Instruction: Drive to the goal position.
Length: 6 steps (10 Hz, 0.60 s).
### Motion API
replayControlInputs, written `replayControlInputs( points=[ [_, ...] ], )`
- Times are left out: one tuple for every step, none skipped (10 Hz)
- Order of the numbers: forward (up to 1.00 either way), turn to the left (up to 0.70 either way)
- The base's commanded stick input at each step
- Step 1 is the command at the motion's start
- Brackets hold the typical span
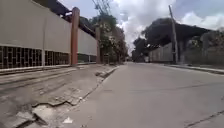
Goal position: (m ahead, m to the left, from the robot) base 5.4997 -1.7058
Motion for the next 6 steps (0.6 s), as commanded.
replayControlInputs(
  points=[
    [1.00,-0.39],
    [1.00,-0.39],
    [1.00,-0.17],
    [1.00,-0.02],
    [1.00,-0.01],
    [1.00,-0.01]
  ],
)
